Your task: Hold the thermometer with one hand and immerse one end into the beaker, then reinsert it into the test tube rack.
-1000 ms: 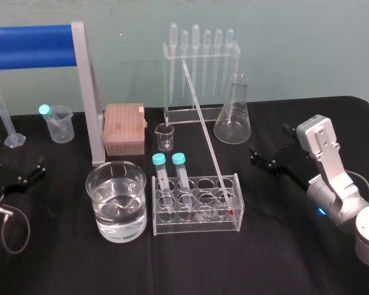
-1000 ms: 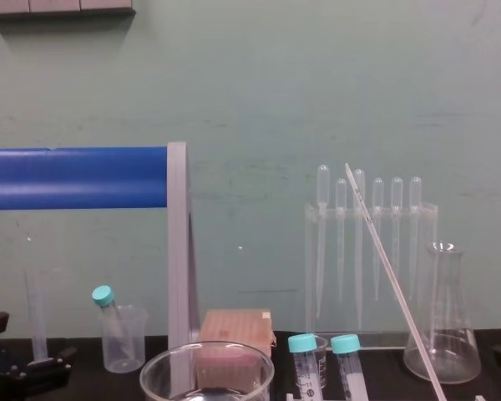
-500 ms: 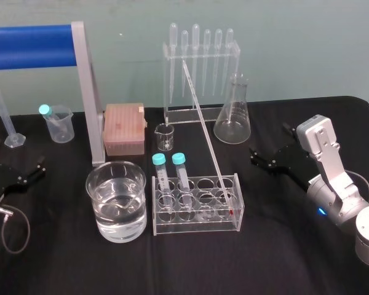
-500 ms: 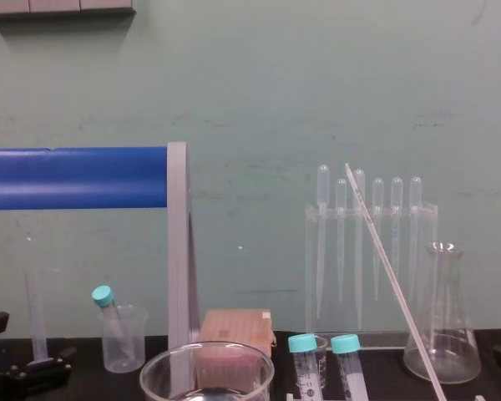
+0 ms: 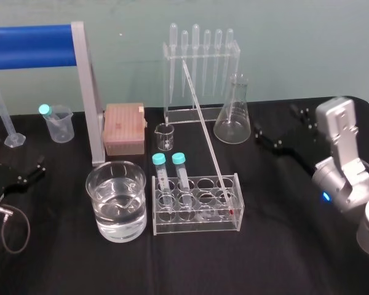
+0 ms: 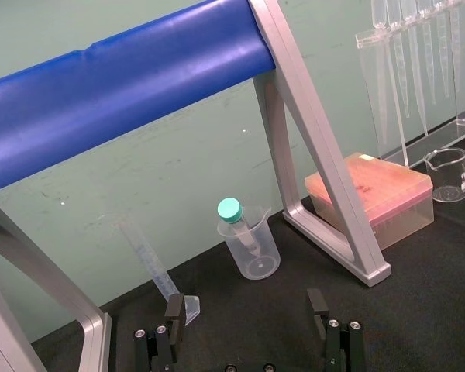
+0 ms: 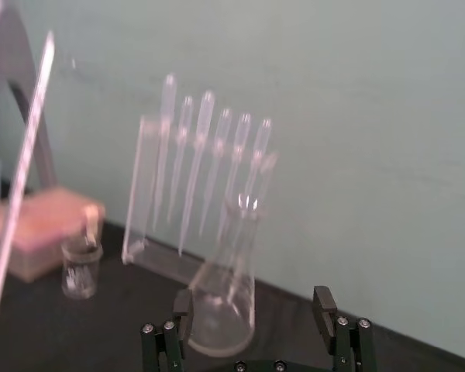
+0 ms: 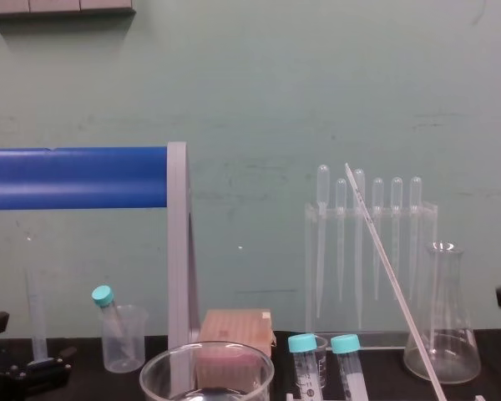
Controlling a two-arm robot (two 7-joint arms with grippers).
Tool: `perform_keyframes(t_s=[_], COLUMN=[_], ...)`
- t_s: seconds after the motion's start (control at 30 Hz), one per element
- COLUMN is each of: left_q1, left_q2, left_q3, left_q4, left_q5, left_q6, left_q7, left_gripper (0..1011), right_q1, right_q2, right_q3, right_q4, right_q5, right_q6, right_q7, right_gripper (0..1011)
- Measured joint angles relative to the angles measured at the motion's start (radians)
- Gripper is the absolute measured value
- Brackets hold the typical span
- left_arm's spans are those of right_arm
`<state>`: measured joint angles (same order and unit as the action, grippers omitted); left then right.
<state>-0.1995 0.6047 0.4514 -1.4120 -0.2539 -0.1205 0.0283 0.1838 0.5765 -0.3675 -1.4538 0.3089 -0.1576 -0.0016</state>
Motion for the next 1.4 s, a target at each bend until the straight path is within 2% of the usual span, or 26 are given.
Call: perform_keyframes(t_s=[0.13, 0.37, 0.57, 0.73, 0.9, 1.2, 1.4], left_q1=[0.000, 0.000, 0.000, 0.000, 0.000, 0.000, 0.000], left_q2=[0.000, 0.000, 0.000, 0.000, 0.000, 0.000, 0.000], left_q3=[0.000, 0.000, 0.000, 0.000, 0.000, 0.000, 0.000], left_q4=[0.000, 0.000, 0.000, 0.000, 0.000, 0.000, 0.000], left_q5=[0.000, 0.000, 0.000, 0.000, 0.000, 0.000, 0.000], left_q6=[0.000, 0.000, 0.000, 0.000, 0.000, 0.000, 0.000], left_q7=[0.000, 0.000, 0.000, 0.000, 0.000, 0.000, 0.000], left_gripper=[1008, 1008, 1008, 1008, 1008, 1008, 1008], right_q1=[0.000, 0.008, 0.025, 0.037, 0.042, 0.052, 0.070], right_q2=[-0.009, -0.032, -0.053, -0.078, -0.106, -0.147, -0.179], right_q3=[0.027, 0.087, 0.094, 0.071, 0.050, 0.034, 0.030], right_q4=[-0.027, -0.101, -0.142, -0.161, -0.162, -0.141, -0.112], right_q5=[0.047, 0.164, 0.235, 0.248, 0.251, 0.252, 0.241], right_q6=[-0.016, -0.066, -0.066, -0.050, -0.016, 0.055, 0.126], right_q7=[0.038, 0.145, 0.239, 0.292, 0.314, 0.318, 0.291], right_gripper=[1003, 1003, 1003, 1003, 1003, 1003, 1003])
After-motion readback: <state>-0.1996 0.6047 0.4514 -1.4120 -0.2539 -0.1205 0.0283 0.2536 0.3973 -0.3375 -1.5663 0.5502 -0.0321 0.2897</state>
